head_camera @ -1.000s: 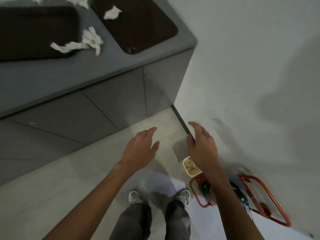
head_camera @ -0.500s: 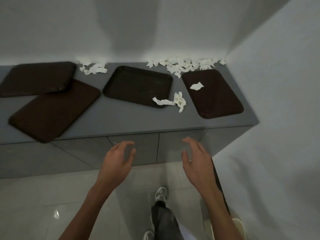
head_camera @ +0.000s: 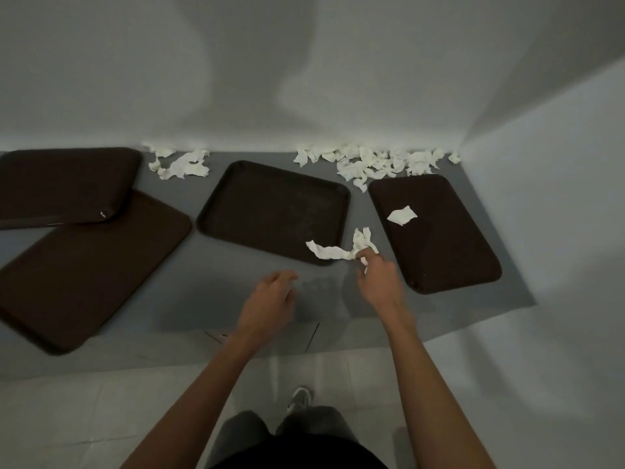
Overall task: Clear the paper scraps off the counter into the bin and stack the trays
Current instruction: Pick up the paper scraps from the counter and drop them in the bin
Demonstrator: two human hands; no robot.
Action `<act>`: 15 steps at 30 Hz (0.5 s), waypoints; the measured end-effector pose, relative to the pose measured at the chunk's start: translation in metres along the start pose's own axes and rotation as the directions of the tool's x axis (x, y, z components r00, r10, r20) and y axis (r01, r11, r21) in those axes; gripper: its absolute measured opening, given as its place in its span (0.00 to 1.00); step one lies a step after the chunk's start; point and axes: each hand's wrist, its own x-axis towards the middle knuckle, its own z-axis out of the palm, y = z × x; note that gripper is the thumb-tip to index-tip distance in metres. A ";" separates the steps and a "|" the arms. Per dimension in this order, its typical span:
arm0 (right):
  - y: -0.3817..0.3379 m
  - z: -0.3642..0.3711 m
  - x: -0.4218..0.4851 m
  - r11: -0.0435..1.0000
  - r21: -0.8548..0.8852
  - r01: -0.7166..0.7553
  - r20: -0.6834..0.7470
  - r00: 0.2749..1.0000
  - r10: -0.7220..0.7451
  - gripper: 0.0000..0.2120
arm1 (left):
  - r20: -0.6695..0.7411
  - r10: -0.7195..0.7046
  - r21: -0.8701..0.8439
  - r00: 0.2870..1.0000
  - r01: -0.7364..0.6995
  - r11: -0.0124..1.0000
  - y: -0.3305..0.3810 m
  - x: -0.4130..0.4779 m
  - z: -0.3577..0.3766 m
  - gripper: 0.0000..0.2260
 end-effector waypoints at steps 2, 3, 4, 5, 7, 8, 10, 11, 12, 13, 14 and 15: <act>0.009 -0.003 0.028 0.996 0.021 -0.087 -0.012 0.996 0.088 0.16 | 0.054 0.053 0.011 0.997 -0.054 0.998 0.010 0.031 0.010 0.16; 0.013 -0.005 0.039 0.992 0.031 -0.124 -0.016 0.992 0.124 0.17 | 0.083 0.078 0.023 0.994 -0.080 0.997 0.016 0.048 0.017 0.18; 0.017 -0.006 0.050 0.988 0.038 -0.147 -0.025 0.989 0.148 0.16 | 0.106 0.096 0.045 0.990 -0.101 0.994 0.022 0.066 0.024 0.20; 0.022 -0.005 0.058 0.985 0.046 -0.165 -0.038 0.985 0.166 0.15 | 0.121 0.113 0.075 0.986 -0.123 0.990 0.028 0.083 0.033 0.20; 0.030 -0.001 0.067 0.982 0.056 -0.180 -0.067 0.981 0.183 0.13 | 0.152 0.138 0.172 0.979 -0.163 0.972 0.037 0.114 0.054 0.19; 0.034 0.002 0.068 0.983 0.047 -0.176 -0.077 0.981 0.180 0.12 | 0.178 0.142 0.229 0.974 -0.181 0.956 0.040 0.125 0.063 0.20; 0.038 0.006 0.068 0.985 0.033 -0.172 -0.079 0.982 0.174 0.11 | 0.246 0.131 0.307 0.960 -0.205 0.929 0.037 0.141 0.080 0.27; 0.039 0.008 0.067 0.984 0.036 -0.173 -0.080 0.981 0.175 0.11 | 0.258 0.133 0.342 0.957 -0.219 0.914 0.033 0.143 0.085 0.28; 0.040 0.009 0.065 0.982 0.057 -0.183 -0.080 0.979 0.187 0.12 | 0.254 0.141 0.376 0.957 -0.232 0.897 0.031 0.145 0.089 0.27; 0.041 0.010 0.063 0.977 0.081 -0.198 -0.082 0.975 0.204 0.13 | 0.246 0.155 0.381 0.957 -0.242 0.893 0.027 0.148 0.092 0.25; 0.043 0.013 0.062 0.975 0.101 -0.199 -0.089 0.974 0.208 0.14 | 0.255 0.153 0.349 0.955 -0.238 0.906 0.025 0.150 0.092 0.22; 0.048 0.016 0.062 0.975 0.112 -0.191 -0.093 0.975 0.201 0.14 | 0.272 0.151 0.303 0.950 -0.234 0.924 0.024 0.154 0.094 0.19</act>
